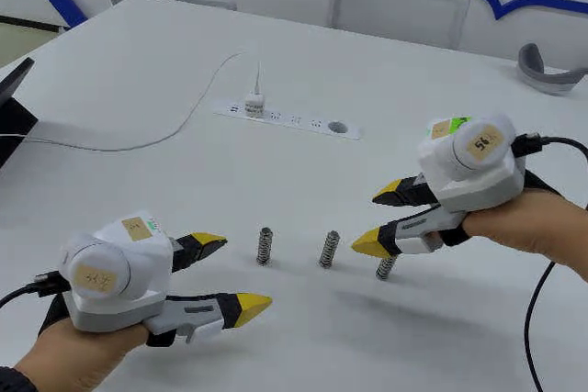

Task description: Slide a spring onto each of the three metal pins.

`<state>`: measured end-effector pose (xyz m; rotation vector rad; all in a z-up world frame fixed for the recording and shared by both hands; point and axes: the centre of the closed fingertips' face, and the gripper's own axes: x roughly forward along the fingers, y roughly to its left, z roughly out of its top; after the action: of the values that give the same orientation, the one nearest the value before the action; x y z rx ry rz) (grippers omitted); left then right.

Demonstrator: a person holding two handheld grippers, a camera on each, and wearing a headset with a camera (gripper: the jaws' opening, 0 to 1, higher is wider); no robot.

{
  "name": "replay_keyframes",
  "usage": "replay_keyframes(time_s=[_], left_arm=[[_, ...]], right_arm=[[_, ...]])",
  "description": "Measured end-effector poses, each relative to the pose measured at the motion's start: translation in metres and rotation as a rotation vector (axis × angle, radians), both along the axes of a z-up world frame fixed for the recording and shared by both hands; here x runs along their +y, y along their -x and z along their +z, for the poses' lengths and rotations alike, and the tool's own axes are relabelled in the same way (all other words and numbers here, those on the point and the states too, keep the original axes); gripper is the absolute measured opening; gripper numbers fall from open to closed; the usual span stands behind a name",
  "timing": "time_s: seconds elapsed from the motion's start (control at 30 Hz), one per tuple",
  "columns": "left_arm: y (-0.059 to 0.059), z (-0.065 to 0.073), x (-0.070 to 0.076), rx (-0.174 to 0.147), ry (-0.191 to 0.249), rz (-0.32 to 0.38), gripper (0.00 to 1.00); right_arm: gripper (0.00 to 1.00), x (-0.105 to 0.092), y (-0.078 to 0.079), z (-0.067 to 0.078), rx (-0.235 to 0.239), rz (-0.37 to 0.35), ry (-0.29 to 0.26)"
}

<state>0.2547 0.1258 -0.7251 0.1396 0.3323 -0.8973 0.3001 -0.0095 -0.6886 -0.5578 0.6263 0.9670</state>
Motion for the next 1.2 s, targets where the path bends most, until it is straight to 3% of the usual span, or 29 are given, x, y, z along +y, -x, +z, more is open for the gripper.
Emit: replay_keyframes(time_s=[0.23,0.5,0.9,1.2], left_arm=[[0.000,0.001,-0.002,0.000,0.000,-0.007,0.61],[0.001,0.002,-0.004,0.003,0.004,-0.009,0.64],[0.007,0.004,-0.004,0.008,0.010,-0.008,0.66],[0.008,0.005,-0.002,0.012,0.020,0.006,0.67]], right_arm=[[0.51,-0.029,0.017,-0.011,0.000,-0.075,-0.044],[0.55,-0.046,0.032,-0.015,-0.042,-0.137,-0.103],[0.59,-0.053,0.056,-0.023,-0.070,-0.182,-0.204],[0.62,-0.052,0.059,-0.019,-0.109,-0.219,-0.265]])
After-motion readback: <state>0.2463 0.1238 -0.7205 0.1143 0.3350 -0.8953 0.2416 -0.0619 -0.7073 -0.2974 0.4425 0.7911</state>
